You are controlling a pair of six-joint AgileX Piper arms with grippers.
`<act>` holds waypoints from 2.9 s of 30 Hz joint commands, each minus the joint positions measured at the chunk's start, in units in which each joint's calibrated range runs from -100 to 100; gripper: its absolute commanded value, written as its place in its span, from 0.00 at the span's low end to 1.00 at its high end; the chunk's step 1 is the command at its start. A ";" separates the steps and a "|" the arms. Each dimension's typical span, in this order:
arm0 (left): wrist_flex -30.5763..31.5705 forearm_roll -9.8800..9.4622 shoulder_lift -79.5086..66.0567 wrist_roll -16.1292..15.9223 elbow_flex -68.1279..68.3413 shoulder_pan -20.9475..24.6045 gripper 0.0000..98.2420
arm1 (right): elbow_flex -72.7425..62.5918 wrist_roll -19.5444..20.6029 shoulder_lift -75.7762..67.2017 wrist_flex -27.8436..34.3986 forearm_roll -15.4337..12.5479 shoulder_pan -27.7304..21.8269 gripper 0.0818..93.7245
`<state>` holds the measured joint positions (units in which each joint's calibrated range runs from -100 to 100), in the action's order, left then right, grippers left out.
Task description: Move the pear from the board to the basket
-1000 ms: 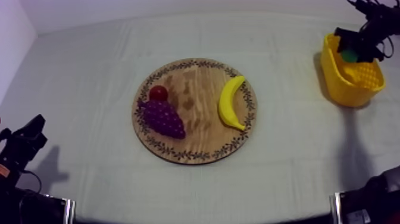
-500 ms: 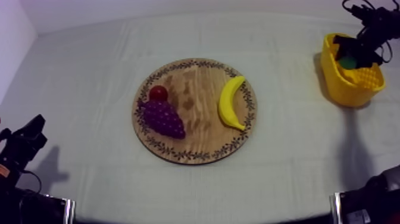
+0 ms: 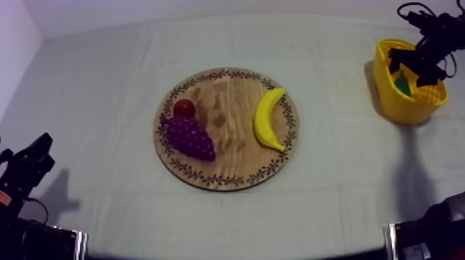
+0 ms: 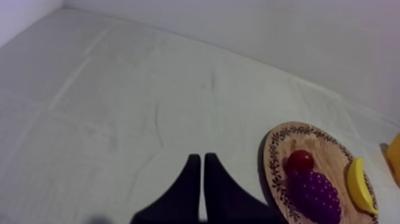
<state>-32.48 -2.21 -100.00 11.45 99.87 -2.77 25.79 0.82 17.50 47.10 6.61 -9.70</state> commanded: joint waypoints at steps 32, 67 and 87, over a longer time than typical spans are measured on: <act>-0.01 -0.02 0.00 0.00 0.02 -0.01 0.00 | 45.77 -14.42 -59.65 -22.25 -14.01 6.62 0.07; -0.01 -0.02 0.00 0.03 0.02 -0.01 0.00 | 70.83 -13.76 -110.79 -3.96 -8.07 8.79 0.00; -0.01 -0.02 0.00 0.01 0.02 -0.01 0.00 | 73.86 -13.46 -113.08 -8.20 -7.61 8.32 0.00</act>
<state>-32.48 -2.21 -100.00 11.48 99.87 -2.77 99.64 -12.69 -95.59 39.03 -0.95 -1.36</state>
